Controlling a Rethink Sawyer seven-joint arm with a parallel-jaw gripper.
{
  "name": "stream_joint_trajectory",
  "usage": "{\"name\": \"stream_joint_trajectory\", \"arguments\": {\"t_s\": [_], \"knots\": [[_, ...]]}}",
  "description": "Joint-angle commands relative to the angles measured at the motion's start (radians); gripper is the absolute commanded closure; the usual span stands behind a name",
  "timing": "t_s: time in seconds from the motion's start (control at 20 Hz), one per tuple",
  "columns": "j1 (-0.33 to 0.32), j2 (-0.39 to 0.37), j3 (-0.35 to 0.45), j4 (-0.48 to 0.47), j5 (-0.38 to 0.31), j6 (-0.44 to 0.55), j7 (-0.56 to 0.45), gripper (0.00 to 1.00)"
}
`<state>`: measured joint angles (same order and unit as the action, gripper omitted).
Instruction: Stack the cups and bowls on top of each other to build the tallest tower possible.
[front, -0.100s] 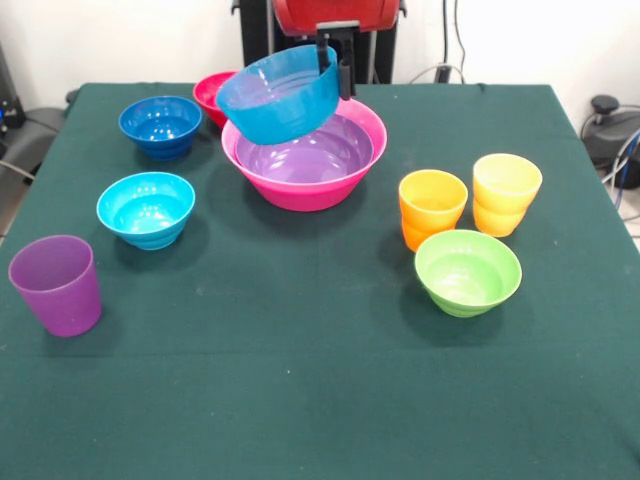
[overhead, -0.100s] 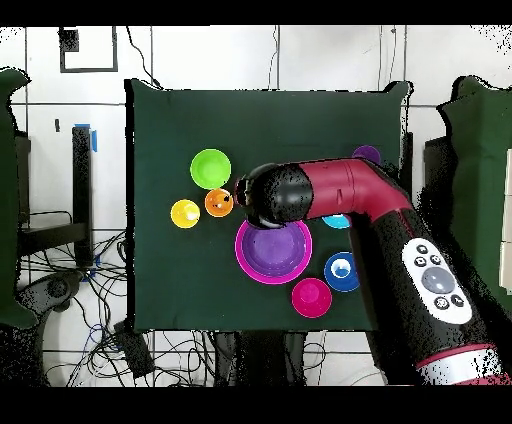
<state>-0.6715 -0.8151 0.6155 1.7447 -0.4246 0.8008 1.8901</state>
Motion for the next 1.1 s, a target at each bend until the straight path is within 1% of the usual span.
{"name": "stream_joint_trajectory", "arguments": {"t_s": [0.05,0.35,0.65,1.1], "knots": [[0.024,0.012,-0.026,0.09,-0.023,-0.088,0.03,1.0],[0.026,0.009,-0.033,0.103,-0.022,-0.105,0.035,1.0],[0.028,0.032,-0.04,0.118,-0.033,-0.15,0.044,1.0],[-0.001,-0.014,-0.032,0.195,-0.017,-0.195,0.044,1.0]]}}
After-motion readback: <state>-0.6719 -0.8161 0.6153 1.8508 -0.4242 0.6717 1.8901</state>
